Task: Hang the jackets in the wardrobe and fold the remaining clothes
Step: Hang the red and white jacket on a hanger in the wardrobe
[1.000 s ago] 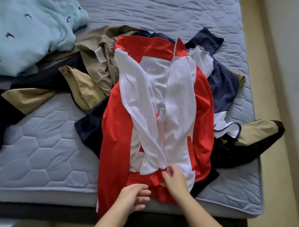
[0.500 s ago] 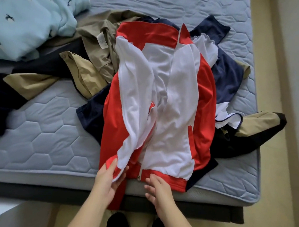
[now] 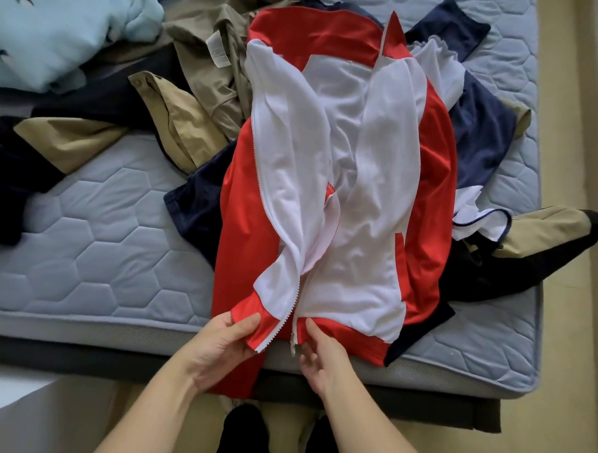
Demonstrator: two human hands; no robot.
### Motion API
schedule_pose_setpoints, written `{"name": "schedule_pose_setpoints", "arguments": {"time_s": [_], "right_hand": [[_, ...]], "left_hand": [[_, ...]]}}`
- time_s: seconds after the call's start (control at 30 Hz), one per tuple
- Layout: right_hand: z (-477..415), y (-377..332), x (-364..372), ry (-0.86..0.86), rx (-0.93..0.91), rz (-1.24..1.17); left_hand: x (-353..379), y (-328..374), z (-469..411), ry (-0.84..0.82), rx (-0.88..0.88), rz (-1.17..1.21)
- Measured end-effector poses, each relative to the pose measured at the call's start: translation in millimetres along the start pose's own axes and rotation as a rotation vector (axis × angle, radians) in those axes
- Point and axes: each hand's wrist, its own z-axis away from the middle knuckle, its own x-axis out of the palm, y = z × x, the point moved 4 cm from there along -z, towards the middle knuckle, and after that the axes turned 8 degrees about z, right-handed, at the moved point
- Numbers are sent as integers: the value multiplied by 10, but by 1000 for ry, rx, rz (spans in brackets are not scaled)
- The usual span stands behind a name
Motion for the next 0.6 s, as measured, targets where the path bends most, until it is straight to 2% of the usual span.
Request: {"name": "schedule_pose_setpoints", "arguments": {"time_s": [0.13, 0.23, 0.3, 0.47, 0.6], "right_hand": [[349, -112, -10, -229, -66, -74], [704, -252, -38, -394, -101, -226], [901, -330, -43, -487, -137, -229], [1060, -449, -76, -609, -200, -123], [1074, -497, -129, -644, -276, -30]], "left_hand": [[113, 48, 53, -65, -8, -44], [232, 113, 91, -110, 31, -91], [322, 133, 107, -119, 66, -122], [536, 70, 105, -112, 163, -210], [687, -24, 158, -224, 120, -254]]}}
